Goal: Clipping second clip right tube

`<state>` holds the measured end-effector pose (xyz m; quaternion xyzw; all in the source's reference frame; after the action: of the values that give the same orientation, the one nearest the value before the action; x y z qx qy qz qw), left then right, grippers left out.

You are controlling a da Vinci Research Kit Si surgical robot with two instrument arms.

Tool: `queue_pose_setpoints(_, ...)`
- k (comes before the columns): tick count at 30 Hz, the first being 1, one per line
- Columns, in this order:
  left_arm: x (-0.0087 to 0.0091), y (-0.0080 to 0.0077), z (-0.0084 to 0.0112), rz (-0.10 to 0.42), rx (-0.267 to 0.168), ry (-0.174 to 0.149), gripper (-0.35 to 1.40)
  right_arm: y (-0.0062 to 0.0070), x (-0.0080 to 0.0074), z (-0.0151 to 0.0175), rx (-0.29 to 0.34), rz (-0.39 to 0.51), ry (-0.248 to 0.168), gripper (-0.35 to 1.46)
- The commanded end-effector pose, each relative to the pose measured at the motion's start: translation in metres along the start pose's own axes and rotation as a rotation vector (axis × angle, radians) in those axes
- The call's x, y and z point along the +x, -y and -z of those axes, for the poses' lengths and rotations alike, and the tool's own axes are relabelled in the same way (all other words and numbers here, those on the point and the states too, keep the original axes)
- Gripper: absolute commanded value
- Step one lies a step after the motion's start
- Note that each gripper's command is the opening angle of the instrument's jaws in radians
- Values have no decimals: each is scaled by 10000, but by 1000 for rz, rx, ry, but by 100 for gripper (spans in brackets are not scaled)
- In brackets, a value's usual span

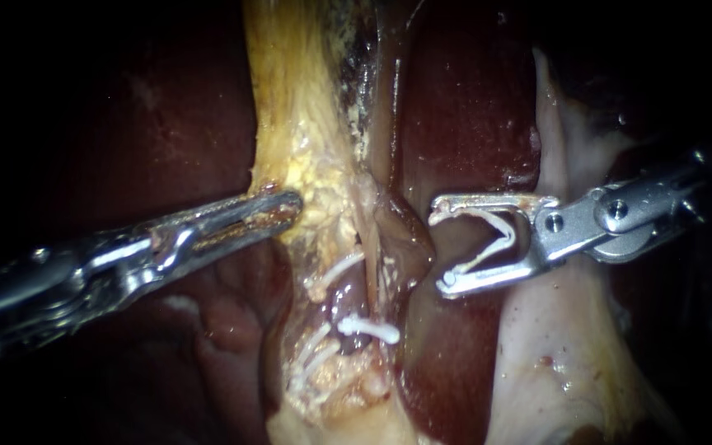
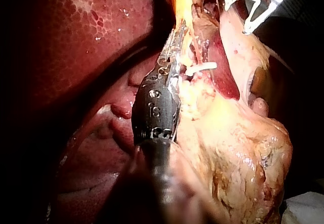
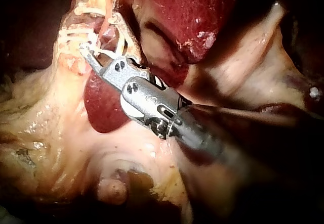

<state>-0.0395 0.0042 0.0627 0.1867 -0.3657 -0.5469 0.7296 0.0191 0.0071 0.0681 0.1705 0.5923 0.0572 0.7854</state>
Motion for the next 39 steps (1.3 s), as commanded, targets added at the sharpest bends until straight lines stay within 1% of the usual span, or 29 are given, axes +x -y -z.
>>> queue_pose_setpoints(1, -1, 0, 2, 0, 1, 0, -35, 2, -1, -2, 3, 1, -1, 60)
queue_pose_setpoints(2, -3, 1, 5, 1, 2, -2, -35, 4, -3, -5, 7, 3, -2, 60)
queue_pose_setpoints(5, -11, 4, 19, 5, 10, -9, -35, 11, -12, -21, 25, -52, -8, 60)
queue_pose_setpoints(6, -13, 6, 24, 6, 7, -12, -35, 15, -17, -31, 35, -82, -11, 60)
queue_pose_setpoints(8, -19, 9, 33, 10, 6, -4, -35, 19, -27, -45, 44, -115, -16, 60)
queue_pose_setpoints(9, -22, 12, 40, 13, 5, 2, -35, 21, -34, -55, 49, -138, -17, 60)
queue_pose_setpoints(10, -25, 15, 47, 15, 8, 10, -35, 22, -38, -59, 52, -147, -14, 60)
queue_pose_setpoints(12, -29, 20, 57, 19, 8, 18, -35, 24, -53, -76, 59, -190, 0, 60)
queue_pose_setpoints(14, -35, 27, 68, 25, 10, 28, -35, 24, -64, -85, 59, -213, 22, 60)
queue_pose_setpoints(15, -38, 30, 73, 27, 11, 33, -35, 24, -71, -91, 58, -239, 37, 60)
queue_pose_setpoints(18, -45, 39, 84, 40, 20, 45, -35, 24, -85, -104, 63, -308, 58, 60)
queue_pose_setpoints(20, -46, 44, 88, 36, 22, 50, -35, 24, -91, -114, 72, -357, 63, 60)
queue_pose_setpoints(23, -45, 48, 88, 35, 21, 51, -35, 25, -97, -129, 88, -410, 63, 59)
queue_pose_setpoints(26, -42, 47, 86, 34, 21, 52, -35, 26, -99, -142, 104, -454, 67, 59)
queue_pose_setpoints(27, -42, 47, 85, 34, 20, 52, -35, 25, -99, -146, 110, -464, 58, 58)
queue_pose_setpoints(30, -41, 47, 84, 33, 20, 53, -35, 22, -96, -154, 129, -499, 14, 58)
queue_pose_setpoints(31, -41, 47, 84, 33, 20, 53, -35, 21, -95, -156, 140, -510, -7, 56)
queue_pose_setpoints(33, -40, 47, 84, 33, 20, 53, -35, 20, -94, -158, 150, -520, -21, 55)
queue_pose_setpoints(36, -40, 47, 84, 33, 20, 53, -35, 20, -94, -159, 170, -519, -23, 48)
queue_pose_setpoints(38, -40, 47, 84, 33, 20, 53, -35, 20, -94, -158, 174, -517, -23, 41)
queue_pose_setpoints(39, -40, 47, 83, 33, 20, 53, -35, 20, -94, -157, 178, -523, -25, 33)
